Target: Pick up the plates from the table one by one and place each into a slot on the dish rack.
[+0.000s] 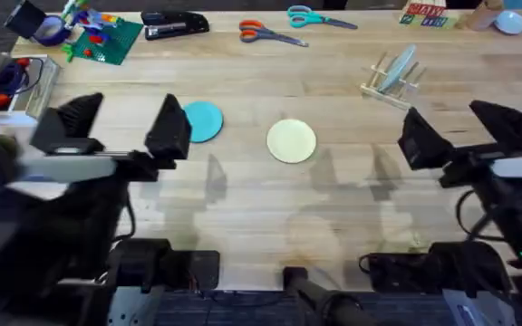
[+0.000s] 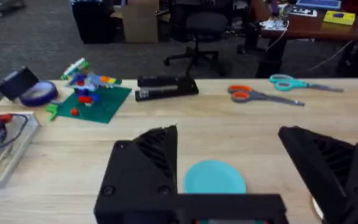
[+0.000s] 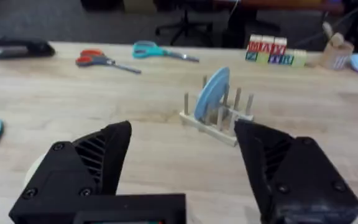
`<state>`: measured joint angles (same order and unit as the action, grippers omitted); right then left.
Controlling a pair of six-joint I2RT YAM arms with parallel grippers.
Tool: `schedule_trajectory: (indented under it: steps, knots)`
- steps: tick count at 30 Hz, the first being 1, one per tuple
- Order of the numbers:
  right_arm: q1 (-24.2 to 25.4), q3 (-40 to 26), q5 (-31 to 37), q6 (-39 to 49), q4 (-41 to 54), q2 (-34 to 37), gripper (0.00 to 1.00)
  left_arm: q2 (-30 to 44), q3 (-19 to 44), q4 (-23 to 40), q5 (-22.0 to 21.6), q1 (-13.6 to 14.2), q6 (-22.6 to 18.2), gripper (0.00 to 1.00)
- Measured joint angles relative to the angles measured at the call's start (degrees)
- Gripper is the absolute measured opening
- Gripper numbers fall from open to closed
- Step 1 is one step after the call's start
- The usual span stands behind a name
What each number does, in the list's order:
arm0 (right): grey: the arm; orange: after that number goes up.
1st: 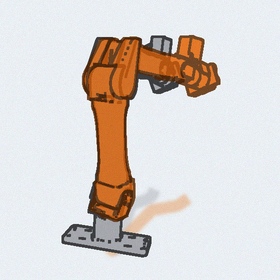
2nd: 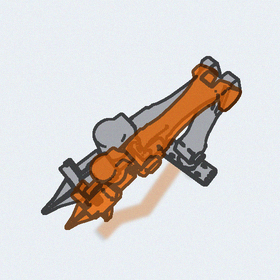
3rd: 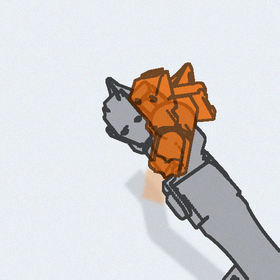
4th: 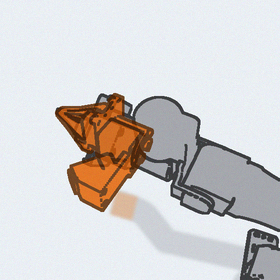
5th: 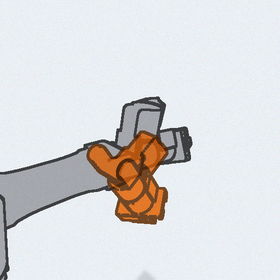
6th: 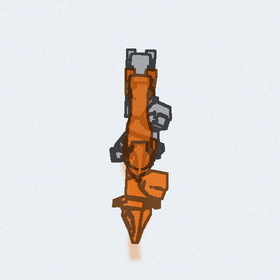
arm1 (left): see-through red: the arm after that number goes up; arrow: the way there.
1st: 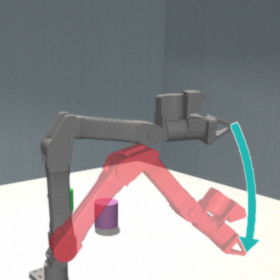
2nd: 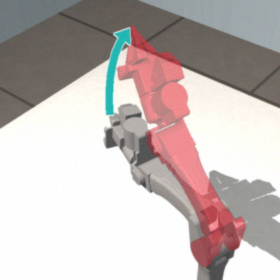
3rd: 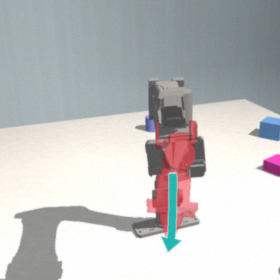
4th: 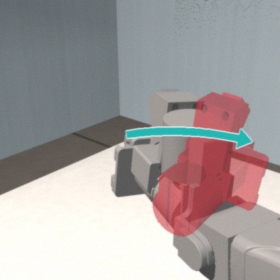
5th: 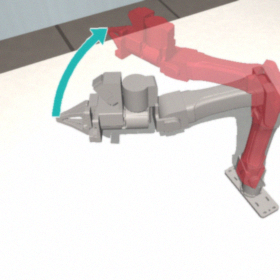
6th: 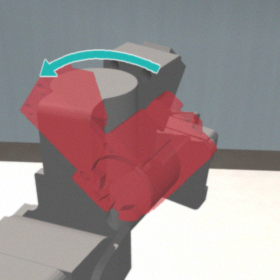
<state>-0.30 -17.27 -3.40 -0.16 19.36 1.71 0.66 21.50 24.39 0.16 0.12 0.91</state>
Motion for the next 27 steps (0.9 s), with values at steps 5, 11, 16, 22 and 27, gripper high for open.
schedule_trajectory:
  steps: [5, 11, 16, 22, 27]
  knots:
    - [0.0, -9.32, -0.55, 0.22, 9.99, 6.47, 0.994, 6.15, 9.81, 6.29, -0.06, 0.0, 0.0, 0.994]
    - [0.0, -21.57, -0.58, 0.69, 16.11, 18.72, 0.995, 19.75, 21.85, 13.66, -0.03, 0.0, -0.01, 0.994]
    - [0.0, -31.87, -0.72, 0.85, 22.66, 30.09, 0.995, 32.17, 32.35, 20.65, 1.13, 0.0, 0.0, 0.994]
    - [0.0, -44.29, -0.74, 0.87, 32.9, 42.94, 0.995, 45.18, 45.23, 30.84, 2.61, 0.0, 0.0, 0.994]
    - [0.0, -53.72, -0.74, 0.87, 41.16, 51.71, 0.993, 54.03, 55.21, 40.46, 3.13, 0.0, 0.0, 0.994]
